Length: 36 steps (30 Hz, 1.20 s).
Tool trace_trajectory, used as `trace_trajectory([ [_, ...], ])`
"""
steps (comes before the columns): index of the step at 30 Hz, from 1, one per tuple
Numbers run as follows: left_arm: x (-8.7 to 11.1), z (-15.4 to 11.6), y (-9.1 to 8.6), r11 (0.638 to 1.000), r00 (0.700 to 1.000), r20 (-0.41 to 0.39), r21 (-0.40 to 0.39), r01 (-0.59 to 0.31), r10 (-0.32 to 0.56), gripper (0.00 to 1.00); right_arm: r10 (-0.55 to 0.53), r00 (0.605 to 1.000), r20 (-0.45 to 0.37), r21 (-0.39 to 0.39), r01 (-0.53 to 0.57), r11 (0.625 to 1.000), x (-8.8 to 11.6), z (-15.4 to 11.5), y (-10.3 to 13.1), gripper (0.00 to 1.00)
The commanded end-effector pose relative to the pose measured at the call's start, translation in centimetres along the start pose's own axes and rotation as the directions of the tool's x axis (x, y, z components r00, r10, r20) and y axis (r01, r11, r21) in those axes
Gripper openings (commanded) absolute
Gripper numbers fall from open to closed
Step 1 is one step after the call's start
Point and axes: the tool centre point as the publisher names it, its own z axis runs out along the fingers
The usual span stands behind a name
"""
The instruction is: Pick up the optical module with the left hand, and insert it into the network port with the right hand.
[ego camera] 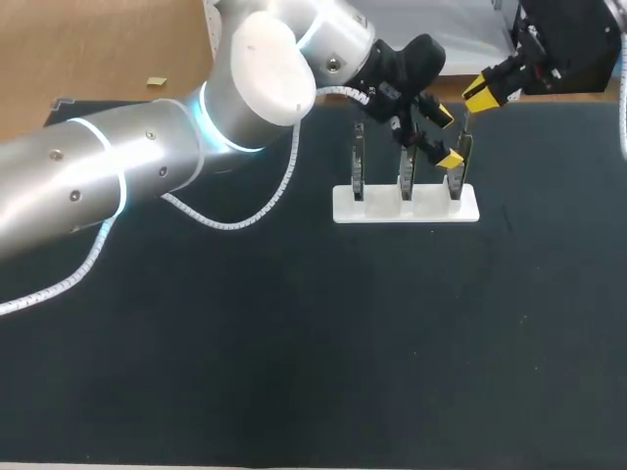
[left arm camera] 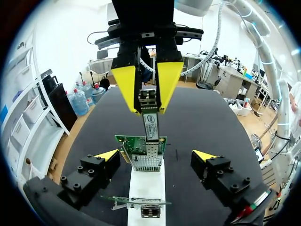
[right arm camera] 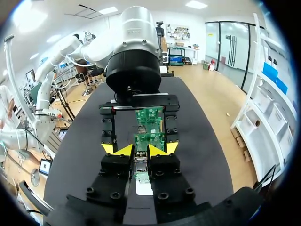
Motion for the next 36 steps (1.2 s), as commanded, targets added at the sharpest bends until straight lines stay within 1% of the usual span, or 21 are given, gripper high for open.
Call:
trace_trajectory([
  [1, -0.14, 0.04, 0.24, 1.000, 1.000, -0.006, 0.004, 0.002, -0.002, 1.00, -0.001, 1.000, -0.009, -0.001, 0.001, 1.000, 0.22, 0.40, -0.12, 0.00],
  [16, -0.14, 0.04, 0.24, 1.000, 1.000, -0.006, 0.004, 0.002, -0.002, 1.00, -0.040, 0.999, 0.005, 0.025, 0.039, 0.999, -0.75, -0.34, 0.03, 0.00],
  [28, -0.14, 0.04, 0.24, 1.000, 1.000, -0.006, 0.004, 0.002, -0.002, 1.00, -0.038, 0.999, 0.000, 0.009, 0.038, 0.999, -0.32, -0.01, 0.09, 0.00],
  [30, -0.14, 0.04, 0.24, 1.000, 1.000, -0.006, 0.004, 0.002, -0.002, 1.00, -0.042, 0.999, -0.012, 0.010, 0.042, 0.999, -0.19, 0.07, 0.13, 0.00],
  [36, -0.14, 0.04, 0.24, 1.000, 1.000, -0.006, 0.004, 0.002, -0.002, 1.00, -0.046, 0.999, -0.018, 0.009, 0.046, 0.999, -0.13, 0.18, 0.19, 0.00],
])
